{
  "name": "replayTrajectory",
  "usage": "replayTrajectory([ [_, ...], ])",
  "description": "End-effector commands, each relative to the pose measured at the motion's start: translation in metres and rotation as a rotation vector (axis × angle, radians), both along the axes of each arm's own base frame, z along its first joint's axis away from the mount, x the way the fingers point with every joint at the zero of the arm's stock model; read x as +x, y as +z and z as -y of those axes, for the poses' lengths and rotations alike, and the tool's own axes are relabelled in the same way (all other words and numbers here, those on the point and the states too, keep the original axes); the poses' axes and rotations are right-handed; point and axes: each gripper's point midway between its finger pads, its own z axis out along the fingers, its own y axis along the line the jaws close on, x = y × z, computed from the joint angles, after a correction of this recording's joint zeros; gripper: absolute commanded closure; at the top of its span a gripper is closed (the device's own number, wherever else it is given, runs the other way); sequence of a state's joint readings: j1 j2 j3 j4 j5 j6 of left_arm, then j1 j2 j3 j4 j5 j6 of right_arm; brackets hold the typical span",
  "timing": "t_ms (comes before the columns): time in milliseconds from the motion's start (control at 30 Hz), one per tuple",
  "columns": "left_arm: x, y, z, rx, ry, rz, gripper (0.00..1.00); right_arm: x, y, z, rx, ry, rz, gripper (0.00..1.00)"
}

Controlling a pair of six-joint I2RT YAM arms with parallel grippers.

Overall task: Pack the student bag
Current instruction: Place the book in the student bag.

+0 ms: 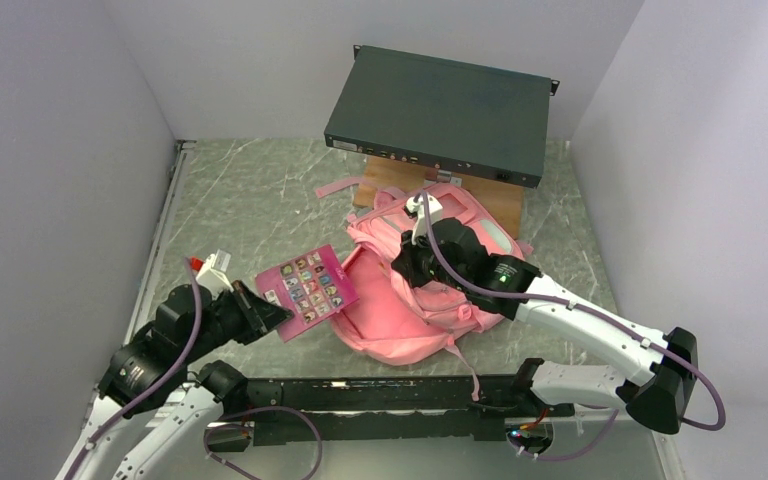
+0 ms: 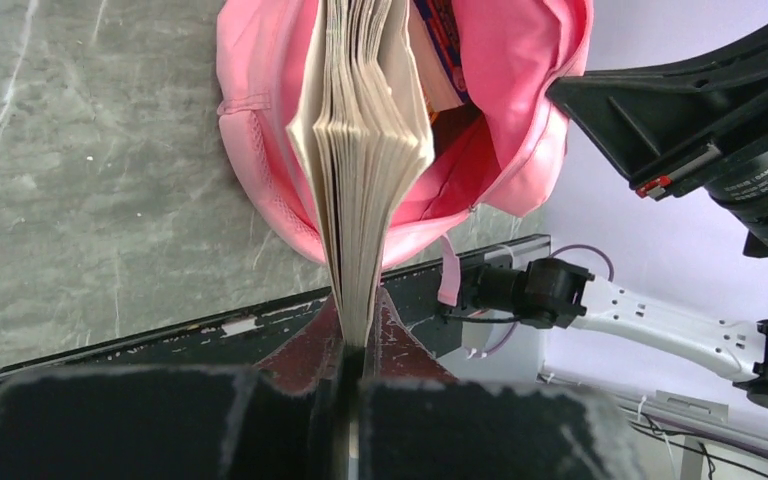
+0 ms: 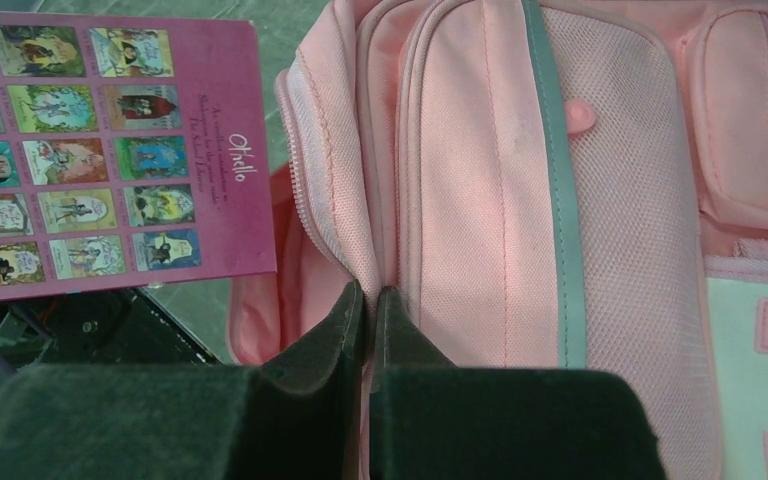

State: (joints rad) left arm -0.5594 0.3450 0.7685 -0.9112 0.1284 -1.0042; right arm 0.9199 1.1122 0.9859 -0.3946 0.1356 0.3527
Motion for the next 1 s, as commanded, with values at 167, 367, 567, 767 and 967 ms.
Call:
replayTrajectory([
  [167,0.008,0.005,0.046,-0.251,-0.111,-0.035,1.0,0.031,0.071,-0.001,0.198,-0.094,0.177,1.0],
  [367,0.015,-0.003,0.074,-0.427,-0.189,-0.069,1.0,0.027,0.077,-0.002,0.224,-0.083,0.173,1.0],
  [567,0.028,0.003,0.094,-0.553,-0.246,-0.047,1.0,0.025,0.077,-0.004,0.242,-0.073,0.168,1.0],
  [767,0.048,0.006,0.107,-0.552,-0.205,-0.012,1.0,0.023,0.075,-0.005,0.243,-0.063,0.157,1.0],
  [967,0.075,0.004,0.127,-0.588,-0.176,0.0,1.0,0.021,0.077,-0.006,0.252,-0.055,0.15,1.0],
])
